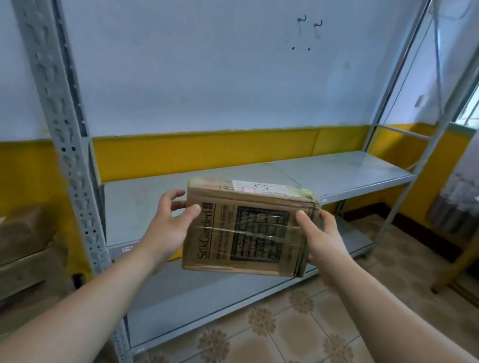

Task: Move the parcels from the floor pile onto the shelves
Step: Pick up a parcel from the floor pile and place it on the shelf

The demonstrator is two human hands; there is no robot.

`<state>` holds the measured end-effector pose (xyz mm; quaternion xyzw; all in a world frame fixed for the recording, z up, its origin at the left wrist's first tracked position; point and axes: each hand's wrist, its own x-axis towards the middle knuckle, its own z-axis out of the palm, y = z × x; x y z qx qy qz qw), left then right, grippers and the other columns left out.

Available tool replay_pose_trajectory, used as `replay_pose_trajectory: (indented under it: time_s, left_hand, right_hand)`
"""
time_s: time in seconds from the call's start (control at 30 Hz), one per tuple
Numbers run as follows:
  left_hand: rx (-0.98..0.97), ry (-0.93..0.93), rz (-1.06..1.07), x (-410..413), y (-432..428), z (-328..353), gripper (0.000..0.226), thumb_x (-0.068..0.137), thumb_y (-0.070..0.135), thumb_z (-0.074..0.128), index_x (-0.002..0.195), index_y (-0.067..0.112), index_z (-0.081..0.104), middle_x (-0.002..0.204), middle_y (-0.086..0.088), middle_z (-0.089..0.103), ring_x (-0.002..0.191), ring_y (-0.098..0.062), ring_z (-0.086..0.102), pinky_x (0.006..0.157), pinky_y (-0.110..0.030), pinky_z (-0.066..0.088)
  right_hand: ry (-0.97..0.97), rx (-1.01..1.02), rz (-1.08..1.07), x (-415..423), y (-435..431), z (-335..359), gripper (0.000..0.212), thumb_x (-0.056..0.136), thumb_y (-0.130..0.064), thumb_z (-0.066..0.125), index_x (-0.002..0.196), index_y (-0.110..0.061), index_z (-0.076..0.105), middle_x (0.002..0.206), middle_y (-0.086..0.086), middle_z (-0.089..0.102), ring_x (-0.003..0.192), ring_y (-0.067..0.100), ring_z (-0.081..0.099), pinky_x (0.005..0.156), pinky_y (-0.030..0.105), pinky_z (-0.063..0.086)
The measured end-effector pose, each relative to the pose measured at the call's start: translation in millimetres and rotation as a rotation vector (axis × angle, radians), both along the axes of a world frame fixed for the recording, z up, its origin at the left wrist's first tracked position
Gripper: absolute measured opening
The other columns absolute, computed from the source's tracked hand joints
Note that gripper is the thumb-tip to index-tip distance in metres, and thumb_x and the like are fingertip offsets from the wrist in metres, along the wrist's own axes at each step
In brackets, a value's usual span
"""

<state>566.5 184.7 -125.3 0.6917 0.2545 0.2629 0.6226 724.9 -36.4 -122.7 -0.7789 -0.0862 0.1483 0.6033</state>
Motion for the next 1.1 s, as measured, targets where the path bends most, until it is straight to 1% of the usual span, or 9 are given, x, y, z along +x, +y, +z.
replay_pose_trajectory:
  time_s: [0.1, 0.2, 0.3, 0.47, 0.6, 0.73, 0.9, 0.97, 1.1]
  left_hand:
    - [0.007, 0.025, -0.020, 34.5, 6.3, 0.4, 0.038, 0.100, 0.043, 0.042, 0.137, 0.043, 0.034, 0.125, 0.004, 0.050, 0.112, -0.015, 0.053, 0.098, -0.042, 0.044]
    - [0.002, 0.044, -0.014, 63.0, 2.3, -1.1, 0.022, 0.104, 0.040, 0.034, 0.124, 0.034, 0.042, 0.112, 0.006, 0.057, 0.093, -0.002, 0.054, 0.074, -0.028, 0.044]
    - [-0.003, 0.062, 0.011, 92.5, -4.3, -2.6, 0.024, 0.102, 0.033, 0.042, 0.126, 0.029, 0.040, 0.112, -0.002, 0.057, 0.086, -0.006, 0.055, 0.063, -0.026, 0.041]
    - [-0.020, 0.023, 0.069, 149.9, -19.4, 0.2, 0.032, 0.100, 0.021, 0.050, 0.129, 0.031, 0.038, 0.124, -0.001, 0.049, 0.092, -0.007, 0.054, 0.067, -0.029, 0.045]
    - [-0.085, -0.015, 0.113, 193.8, -38.5, -1.8, 0.043, 0.100, 0.010, 0.048, 0.137, 0.030, 0.039, 0.126, -0.006, 0.051, 0.091, -0.012, 0.061, 0.060, -0.028, 0.054]
    - [-0.019, 0.009, 0.152, 228.8, -57.4, -18.6, 0.044, 0.098, 0.010, 0.049, 0.135, 0.032, 0.043, 0.130, -0.006, 0.052, 0.100, -0.016, 0.061, 0.069, -0.029, 0.053]
    - [0.015, 0.050, 0.182, 261.3, -58.8, -33.5, 0.039, 0.097, 0.010, 0.051, 0.130, 0.029, 0.049, 0.122, -0.004, 0.058, 0.100, -0.021, 0.061, 0.080, -0.036, 0.055]
    - [0.018, 0.068, 0.211, 277.5, -57.6, -39.3, 0.031, 0.096, 0.011, 0.053, 0.124, 0.024, 0.048, 0.122, -0.005, 0.057, 0.102, -0.022, 0.060, 0.089, -0.041, 0.053]
    - [0.056, 0.090, 0.216, 314.4, -48.6, -48.8, 0.020, 0.097, 0.021, 0.052, 0.116, 0.024, 0.046, 0.120, -0.006, 0.059, 0.102, -0.019, 0.057, 0.094, -0.039, 0.050]
  right_hand:
    - [0.037, -0.005, -0.069, 27.6, 3.9, -3.0, 0.066, 0.089, -0.060, 0.056, 0.142, -0.028, 0.033, 0.130, 0.006, 0.053, 0.112, 0.026, 0.054, 0.101, 0.052, 0.047]
    - [0.096, -0.002, -0.109, 57.3, 4.4, -3.5, 0.063, 0.090, -0.067, 0.048, 0.133, -0.022, 0.036, 0.115, 0.002, 0.051, 0.102, 0.023, 0.050, 0.092, 0.047, 0.045]
    - [0.111, -0.018, -0.122, 91.0, 1.7, -5.2, 0.052, 0.093, -0.063, 0.047, 0.121, -0.020, 0.039, 0.100, -0.001, 0.053, 0.089, 0.018, 0.052, 0.087, 0.047, 0.048]
    - [0.070, -0.004, -0.051, 150.7, -9.6, -3.9, 0.056, 0.093, -0.045, 0.056, 0.142, -0.030, 0.032, 0.114, 0.001, 0.054, 0.099, 0.021, 0.058, 0.089, 0.050, 0.054]
    - [0.000, -0.048, 0.057, 200.6, -25.2, 0.9, 0.062, 0.088, -0.041, 0.062, 0.143, -0.034, 0.033, 0.114, -0.001, 0.055, 0.100, 0.023, 0.059, 0.092, 0.050, 0.053]
    - [-0.001, -0.073, 0.021, 246.5, -40.9, -4.6, 0.061, 0.085, -0.050, 0.066, 0.131, -0.017, 0.043, 0.102, -0.002, 0.057, 0.094, 0.021, 0.061, 0.093, 0.049, 0.053]
    - [-0.019, -0.116, 0.105, 276.3, -50.3, -22.9, 0.071, 0.089, -0.047, 0.064, 0.148, -0.034, 0.026, 0.113, -0.003, 0.057, 0.099, 0.022, 0.061, 0.092, 0.040, 0.050]
    - [-0.046, -0.190, 0.157, 282.2, -48.3, -31.5, 0.064, 0.090, -0.045, 0.064, 0.145, -0.034, 0.034, 0.117, -0.005, 0.053, 0.101, 0.019, 0.060, 0.088, 0.035, 0.050]
    - [-0.074, -0.282, 0.168, 293.2, -43.6, -47.9, 0.036, 0.092, -0.044, 0.063, 0.122, -0.025, 0.055, 0.097, -0.010, 0.063, 0.084, 0.009, 0.063, 0.067, 0.026, 0.051]
